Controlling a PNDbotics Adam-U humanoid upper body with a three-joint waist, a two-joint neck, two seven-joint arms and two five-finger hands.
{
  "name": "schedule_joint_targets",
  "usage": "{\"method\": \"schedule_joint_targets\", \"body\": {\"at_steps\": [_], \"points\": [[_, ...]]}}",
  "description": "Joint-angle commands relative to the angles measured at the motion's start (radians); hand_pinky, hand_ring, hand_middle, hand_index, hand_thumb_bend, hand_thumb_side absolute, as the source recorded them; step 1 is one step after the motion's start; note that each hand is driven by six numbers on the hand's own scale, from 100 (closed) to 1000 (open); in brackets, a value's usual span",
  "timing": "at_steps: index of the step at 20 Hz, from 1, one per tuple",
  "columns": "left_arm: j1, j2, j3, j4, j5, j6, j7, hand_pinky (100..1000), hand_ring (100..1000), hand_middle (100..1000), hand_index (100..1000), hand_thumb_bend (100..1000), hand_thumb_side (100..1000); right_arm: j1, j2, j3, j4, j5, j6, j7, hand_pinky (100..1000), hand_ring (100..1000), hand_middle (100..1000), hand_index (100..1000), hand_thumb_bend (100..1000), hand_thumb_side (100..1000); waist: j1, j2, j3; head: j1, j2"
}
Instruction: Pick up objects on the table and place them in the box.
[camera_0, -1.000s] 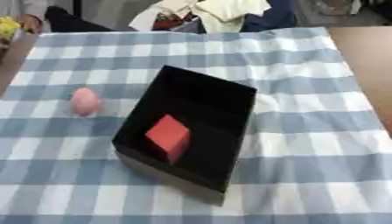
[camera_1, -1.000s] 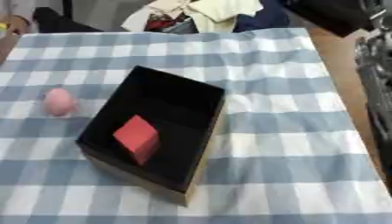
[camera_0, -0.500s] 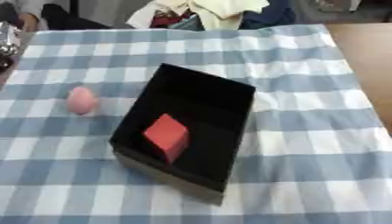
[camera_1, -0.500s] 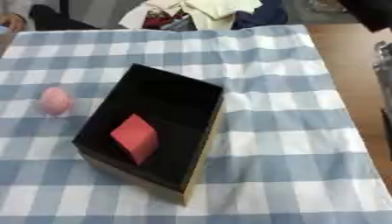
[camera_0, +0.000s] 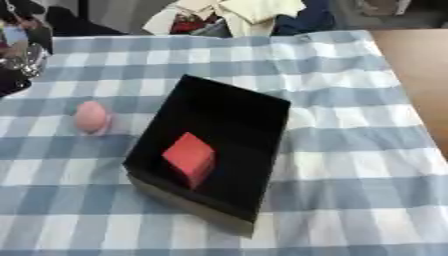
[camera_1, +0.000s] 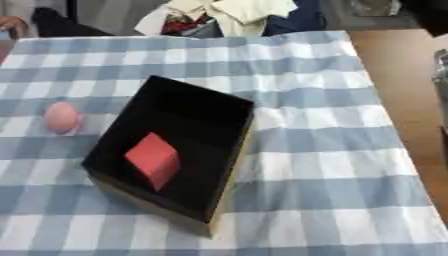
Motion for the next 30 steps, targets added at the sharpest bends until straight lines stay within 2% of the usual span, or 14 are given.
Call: {"method": "schedule_joint_targets", "body": {"at_steps": [1, 4, 5, 7, 12, 15, 16, 18, 23, 30], "points": [[-0.027, 0.056, -0.015, 0.017, 0.012, -0.001, -0.058, 626, 726, 680, 855, 135, 980, -0.013, -0.012, -0.010, -0.017, 0.012, 0.001, 0.003, 943, 901, 793, 828, 100, 762, 0.000, -0.019, -0.001, 0.002, -0.014], [-0.041, 0.058, -0.024, 0.032, 0.011, -0.001, -0.088, 630, 730, 682, 859, 143, 980, -0.013, -0.010, -0.010, -0.017, 0.014, 0.001, 0.004, 944, 902, 793, 828, 100, 762, 0.000, -0.019, -0.001, 0.002, -0.015], [-0.045, 0.060, -0.032, 0.041, 0.011, 0.000, -0.103, 656, 745, 696, 868, 209, 972, -0.013, -0.010, -0.010, -0.017, 0.014, 0.000, 0.004, 944, 902, 793, 828, 100, 764, 0.000, -0.019, -0.002, 0.003, -0.016], [-0.059, 0.062, -0.048, 0.065, 0.012, 0.000, -0.147, 672, 754, 706, 875, 257, 971, -0.013, -0.008, -0.009, -0.017, 0.014, 0.001, 0.006, 944, 902, 794, 828, 100, 765, 0.000, -0.019, -0.004, 0.004, -0.017], [-0.083, 0.055, -0.068, 0.113, -0.010, -0.007, -0.245, 714, 779, 736, 901, 453, 945, -0.010, -0.003, -0.010, -0.017, 0.015, 0.003, 0.011, 946, 903, 795, 828, 100, 769, 0.000, -0.018, -0.005, 0.007, -0.019], [-0.096, 0.046, -0.079, 0.141, -0.030, -0.010, -0.295, 726, 788, 745, 907, 559, 887, -0.006, 0.000, -0.012, -0.017, 0.015, 0.003, 0.011, 947, 903, 795, 828, 100, 772, 0.000, -0.018, -0.007, 0.009, -0.022], [-0.100, 0.044, -0.084, 0.150, -0.038, -0.012, -0.311, 737, 794, 751, 918, 613, 831, -0.005, 0.000, -0.012, -0.017, 0.016, 0.003, 0.012, 947, 903, 795, 829, 100, 774, 0.000, -0.018, -0.008, 0.010, -0.022], [-0.111, 0.038, -0.094, 0.169, -0.051, -0.013, -0.345, 751, 806, 762, 928, 650, 779, -0.003, 0.001, -0.013, -0.017, 0.015, 0.005, 0.013, 947, 904, 796, 829, 100, 775, 0.000, -0.018, -0.009, 0.012, -0.024], [-0.132, 0.020, -0.113, 0.210, -0.040, 0.018, -0.415, 762, 826, 782, 943, 647, 677, 0.002, 0.005, -0.014, -0.017, 0.016, 0.007, 0.016, 948, 904, 796, 829, 100, 778, 0.002, -0.019, -0.010, 0.017, -0.027], [-0.157, -0.002, -0.146, 0.244, -0.005, 0.085, -0.489, 764, 845, 807, 967, 557, 615, 0.009, 0.012, -0.016, -0.017, 0.019, 0.011, 0.019, 949, 905, 796, 828, 100, 787, 0.002, -0.019, -0.012, 0.021, -0.031]]}}
